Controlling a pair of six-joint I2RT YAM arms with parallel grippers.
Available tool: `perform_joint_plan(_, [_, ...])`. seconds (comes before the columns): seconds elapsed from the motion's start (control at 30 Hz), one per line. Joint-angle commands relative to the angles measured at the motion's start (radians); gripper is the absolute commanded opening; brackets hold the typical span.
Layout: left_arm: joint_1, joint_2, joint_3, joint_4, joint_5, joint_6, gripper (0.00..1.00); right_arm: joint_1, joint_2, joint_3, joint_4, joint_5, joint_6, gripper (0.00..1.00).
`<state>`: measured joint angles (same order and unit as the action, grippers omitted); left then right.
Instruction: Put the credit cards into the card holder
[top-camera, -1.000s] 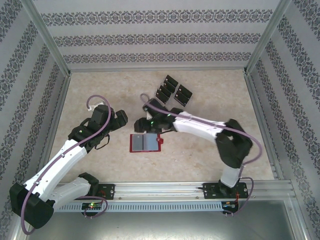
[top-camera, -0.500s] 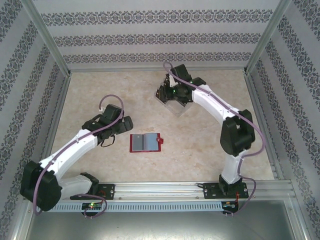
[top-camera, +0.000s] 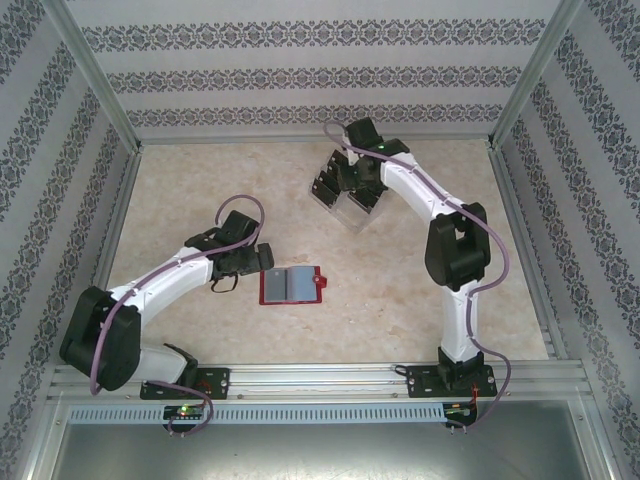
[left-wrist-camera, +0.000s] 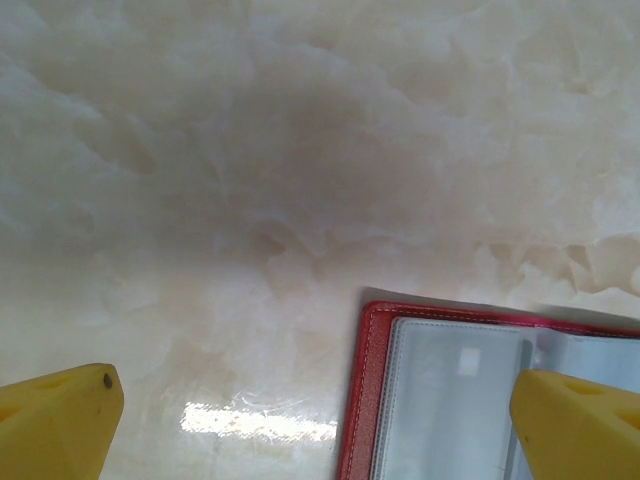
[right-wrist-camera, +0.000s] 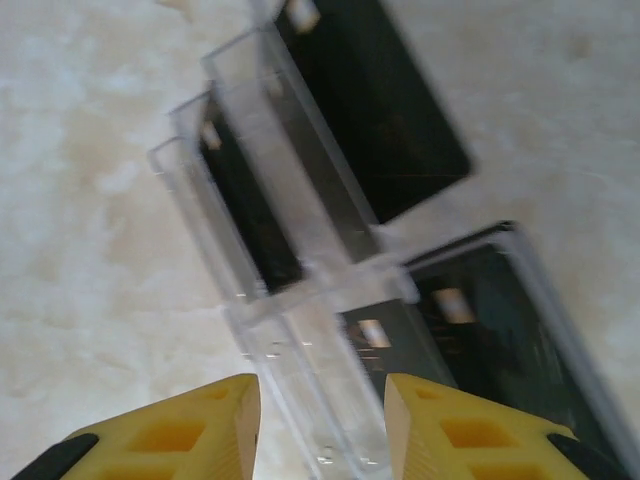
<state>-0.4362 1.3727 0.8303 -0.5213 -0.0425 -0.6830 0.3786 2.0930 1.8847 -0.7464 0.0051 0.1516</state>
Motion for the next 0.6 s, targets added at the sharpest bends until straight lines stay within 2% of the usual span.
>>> perform_joint_plan(0.0, [0.013,0.017,-0.01,0.036,0.014,0.027,1.0,-0.03,-0.048,-0.023,-0.029,0.049,-0.034,0.39])
perform_joint_plan(0.57, [0.013,0.04,-0.011,0.057,0.026,0.018,1.0,-0.041,-0.051,-0.076,-0.022,0.047,-0.054,0.39])
